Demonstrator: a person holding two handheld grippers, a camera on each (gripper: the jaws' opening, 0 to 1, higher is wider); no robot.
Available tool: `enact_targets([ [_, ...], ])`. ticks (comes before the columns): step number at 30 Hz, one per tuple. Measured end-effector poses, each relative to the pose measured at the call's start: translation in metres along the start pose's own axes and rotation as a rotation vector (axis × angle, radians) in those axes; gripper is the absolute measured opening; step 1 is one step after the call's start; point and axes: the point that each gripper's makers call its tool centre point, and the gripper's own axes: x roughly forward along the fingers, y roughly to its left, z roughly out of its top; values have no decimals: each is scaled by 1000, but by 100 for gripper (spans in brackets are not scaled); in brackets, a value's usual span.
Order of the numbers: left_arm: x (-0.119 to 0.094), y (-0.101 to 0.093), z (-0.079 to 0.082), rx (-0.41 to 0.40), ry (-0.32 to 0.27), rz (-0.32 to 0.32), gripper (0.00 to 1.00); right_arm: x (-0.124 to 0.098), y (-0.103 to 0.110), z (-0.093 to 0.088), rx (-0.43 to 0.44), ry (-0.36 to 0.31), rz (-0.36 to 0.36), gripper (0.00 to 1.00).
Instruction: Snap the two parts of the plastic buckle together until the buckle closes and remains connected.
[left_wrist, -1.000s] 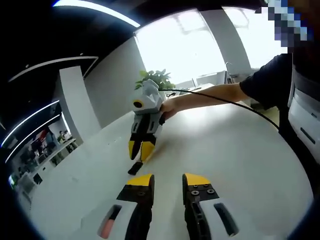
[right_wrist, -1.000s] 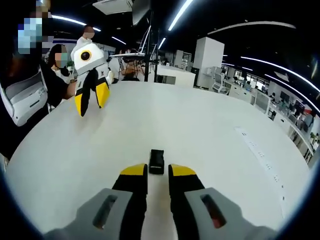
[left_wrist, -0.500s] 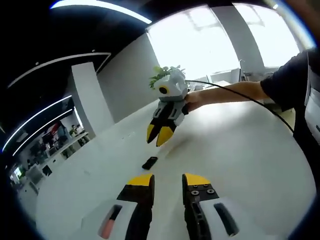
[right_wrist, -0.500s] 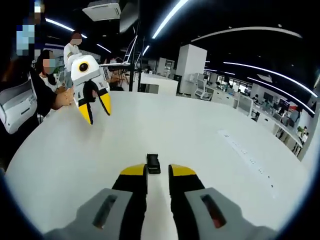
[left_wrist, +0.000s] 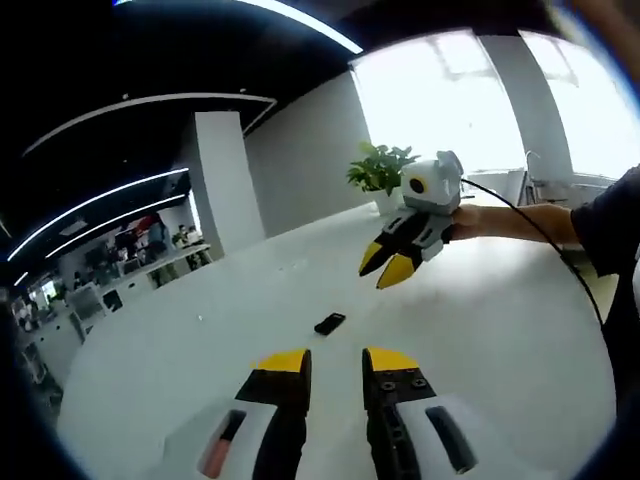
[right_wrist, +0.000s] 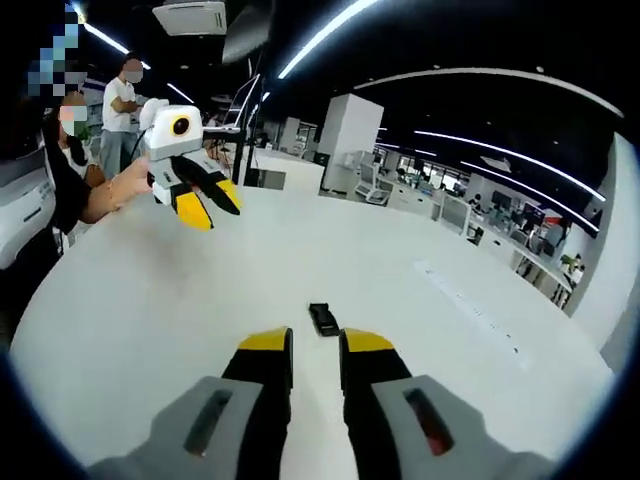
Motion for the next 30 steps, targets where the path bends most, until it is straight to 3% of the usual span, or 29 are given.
enact_targets([
  [3, -11, -1, -2, -61, -18, 35, 20, -8, 7, 4, 26, -7, -35, 18],
  [10, -32, -4, -11, -81, 0, 121, 23, -25, 17, 8, 21, 23, -152, 19],
  [14, -47, -9, -9, -95, -15, 160, 24, -36, 28, 12, 115, -7, -198, 19],
  [19, -66, -15, -5, -120, -39, 208, 27, -50, 39, 10, 165, -18, -253, 19],
  [25, -90, -21, -5, -108, -43, 279, 26, -75, 46, 1, 187, 17, -388, 20],
  [30, -105, -29, -8, -97, -30, 325, 27, -86, 62, -1, 237, 9, -408, 21],
])
